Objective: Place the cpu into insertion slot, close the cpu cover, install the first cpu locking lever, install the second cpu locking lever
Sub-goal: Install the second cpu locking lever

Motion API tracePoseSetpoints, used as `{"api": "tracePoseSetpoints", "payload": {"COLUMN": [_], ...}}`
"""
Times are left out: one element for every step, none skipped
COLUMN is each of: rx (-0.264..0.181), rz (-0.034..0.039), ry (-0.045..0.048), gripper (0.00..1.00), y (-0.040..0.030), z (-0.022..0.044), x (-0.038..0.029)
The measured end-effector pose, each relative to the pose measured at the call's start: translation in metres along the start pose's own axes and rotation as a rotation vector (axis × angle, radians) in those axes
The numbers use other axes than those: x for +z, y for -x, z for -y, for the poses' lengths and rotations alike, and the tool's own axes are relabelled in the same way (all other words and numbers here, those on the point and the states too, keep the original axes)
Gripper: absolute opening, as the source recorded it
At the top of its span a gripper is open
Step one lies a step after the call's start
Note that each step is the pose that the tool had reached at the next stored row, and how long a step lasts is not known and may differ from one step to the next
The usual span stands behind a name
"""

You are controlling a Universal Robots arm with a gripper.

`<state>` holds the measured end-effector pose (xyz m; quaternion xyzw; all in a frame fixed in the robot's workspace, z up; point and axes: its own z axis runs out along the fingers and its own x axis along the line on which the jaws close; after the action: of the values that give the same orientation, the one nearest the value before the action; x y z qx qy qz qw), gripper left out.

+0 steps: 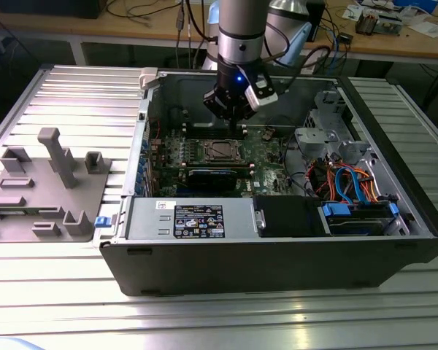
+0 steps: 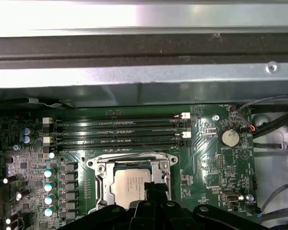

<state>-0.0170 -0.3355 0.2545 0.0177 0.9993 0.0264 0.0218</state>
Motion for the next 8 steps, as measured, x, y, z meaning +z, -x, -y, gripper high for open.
{"api": "tracePoseSetpoints", "payload": {"rx": [0.0,0.0,0.0,0.0,0.0,0.0,0.0,0.0], "rz": [0.0001,0.0001,0.0,0.0,0.0001,0.0001,0.0001,0.0001], "ry": [0.0,0.0,0.0,0.0,0.0001,0.0001,0.0001,0.0], "gripper": [0.11,0.11,0.11,0.11,0.11,0.11,0.11,0.11], "y": [0.0001,0.0001,0.0001,0.0002,0.0002,0.0001,0.0002,0.0002], "z": [0.0014,0.0027,0.0037,0.0046,0.0051,0.0053,0.0054,0.0054], "x": [0.0,-0.0001,-0.0002,-0.0002,-0.0002,-0.0002,-0.0002,-0.0002]}}
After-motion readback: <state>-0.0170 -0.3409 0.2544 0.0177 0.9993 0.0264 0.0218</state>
